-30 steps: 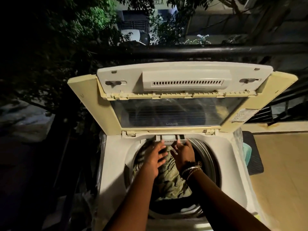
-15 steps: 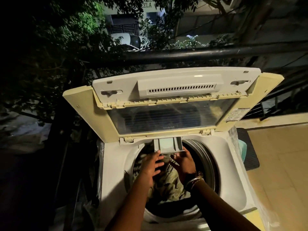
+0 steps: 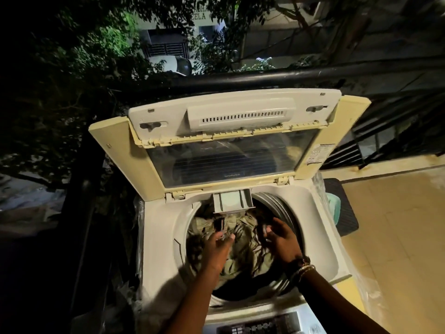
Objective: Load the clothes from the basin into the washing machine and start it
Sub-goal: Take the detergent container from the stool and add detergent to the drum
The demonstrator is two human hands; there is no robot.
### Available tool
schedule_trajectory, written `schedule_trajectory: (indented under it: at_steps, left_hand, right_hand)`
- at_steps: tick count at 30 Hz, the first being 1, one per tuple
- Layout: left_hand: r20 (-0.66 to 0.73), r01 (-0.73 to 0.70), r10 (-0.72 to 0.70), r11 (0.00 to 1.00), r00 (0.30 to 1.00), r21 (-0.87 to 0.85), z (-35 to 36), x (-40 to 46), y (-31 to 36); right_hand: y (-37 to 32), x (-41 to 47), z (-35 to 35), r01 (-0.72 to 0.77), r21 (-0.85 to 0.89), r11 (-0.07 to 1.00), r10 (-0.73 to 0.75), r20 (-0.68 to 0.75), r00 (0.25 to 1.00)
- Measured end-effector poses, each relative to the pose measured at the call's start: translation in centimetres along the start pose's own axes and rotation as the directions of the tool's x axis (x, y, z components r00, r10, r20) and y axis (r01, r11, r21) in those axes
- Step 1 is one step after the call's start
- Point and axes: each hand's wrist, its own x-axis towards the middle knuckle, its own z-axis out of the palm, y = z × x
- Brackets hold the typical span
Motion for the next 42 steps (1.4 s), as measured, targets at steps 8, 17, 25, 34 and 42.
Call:
schedule_trajectory:
  at_steps: [8, 17, 25, 34, 42]
  left_hand:
    - [0.209, -0.303, 0.262, 0.931, 0.942, 0.202, 8.1, -3.6, 1.3]
    - [0.456, -0.759, 0.623, 0.613, 0.636, 0.22, 21.5, -7.4, 7.0]
    - [0.544, -0.696, 0.441, 0.529, 0.714, 0.484, 35.7, -2.0, 8.2]
    - [0.33, -0.34, 0.093, 0.381, 0.939, 0.86, 46.5, 12.8, 4.3]
    - [0.088, -0.178, 0.184, 0.554, 0.979, 0.813, 52.9, 18.6, -2.4]
  right_hand:
    - [-2.2, -4.7, -9.2, 0.342, -0.376, 0.861, -0.41, -0.118, 0.904]
    - [-4.5, -2.8, -21.6, 0.31, -0.653, 0.691, -0.529, -0.163, 0.833]
    - [-3.7, 10.1, -31.2, 0.267, -0.85, 0.455, -0.294, 0.139, 0.946]
    - [-1.5, 30.1, -36.9, 0.415, -0.9, 0.131, -0.009, 0.418, 0.908]
    - [4.0, 40.9, -34.3, 0.637, -0.765, -0.096, 0.107, 0.628, 0.771]
